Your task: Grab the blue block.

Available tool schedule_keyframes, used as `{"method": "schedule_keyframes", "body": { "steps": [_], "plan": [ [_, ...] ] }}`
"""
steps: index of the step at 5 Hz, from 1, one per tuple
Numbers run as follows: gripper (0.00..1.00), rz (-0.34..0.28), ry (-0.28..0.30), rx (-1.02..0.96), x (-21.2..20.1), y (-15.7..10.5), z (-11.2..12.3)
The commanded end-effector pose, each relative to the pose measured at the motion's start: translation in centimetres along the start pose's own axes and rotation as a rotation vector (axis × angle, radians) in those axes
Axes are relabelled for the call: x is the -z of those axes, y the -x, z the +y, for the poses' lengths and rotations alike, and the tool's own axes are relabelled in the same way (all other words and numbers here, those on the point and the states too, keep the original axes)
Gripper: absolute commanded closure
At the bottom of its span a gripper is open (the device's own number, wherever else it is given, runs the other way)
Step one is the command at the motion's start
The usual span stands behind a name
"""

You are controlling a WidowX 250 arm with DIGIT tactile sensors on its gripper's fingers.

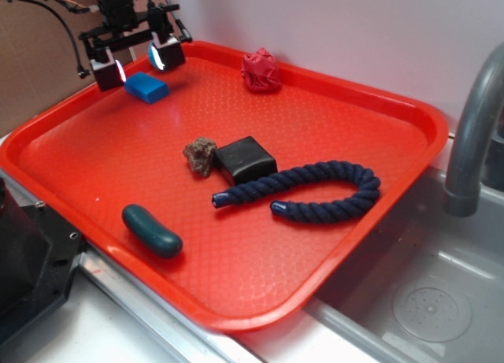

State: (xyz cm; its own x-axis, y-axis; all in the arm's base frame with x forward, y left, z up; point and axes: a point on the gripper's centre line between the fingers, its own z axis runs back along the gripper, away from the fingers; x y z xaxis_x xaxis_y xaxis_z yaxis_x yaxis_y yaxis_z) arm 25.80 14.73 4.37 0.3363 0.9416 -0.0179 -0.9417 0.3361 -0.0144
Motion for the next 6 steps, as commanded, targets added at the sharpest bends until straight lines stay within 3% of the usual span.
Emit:
{"method": "schedule_keyframes", "body": {
  "steps": [1,2,3,4,5,6],
  "plan": [
    [0.0,-0.016,0.017,-0.007,1.5,-1.1,0.7],
    [0.0,-0.018,-0.016,0.004,2.7,-0.5,-0.2],
    [1.0,-0.003,-0.038,-0.023,3.6,-0.4,-0.5],
    [1.0,0.005,-0.019,0.047,1.6,0.5,-0.4],
    [1.0,-0.015,0.001,0.297,-2.5,3.7,-0.7],
    [1.0,-0.067,0.002,0.547,-7.0,8.6,0.6]
  ]
}}
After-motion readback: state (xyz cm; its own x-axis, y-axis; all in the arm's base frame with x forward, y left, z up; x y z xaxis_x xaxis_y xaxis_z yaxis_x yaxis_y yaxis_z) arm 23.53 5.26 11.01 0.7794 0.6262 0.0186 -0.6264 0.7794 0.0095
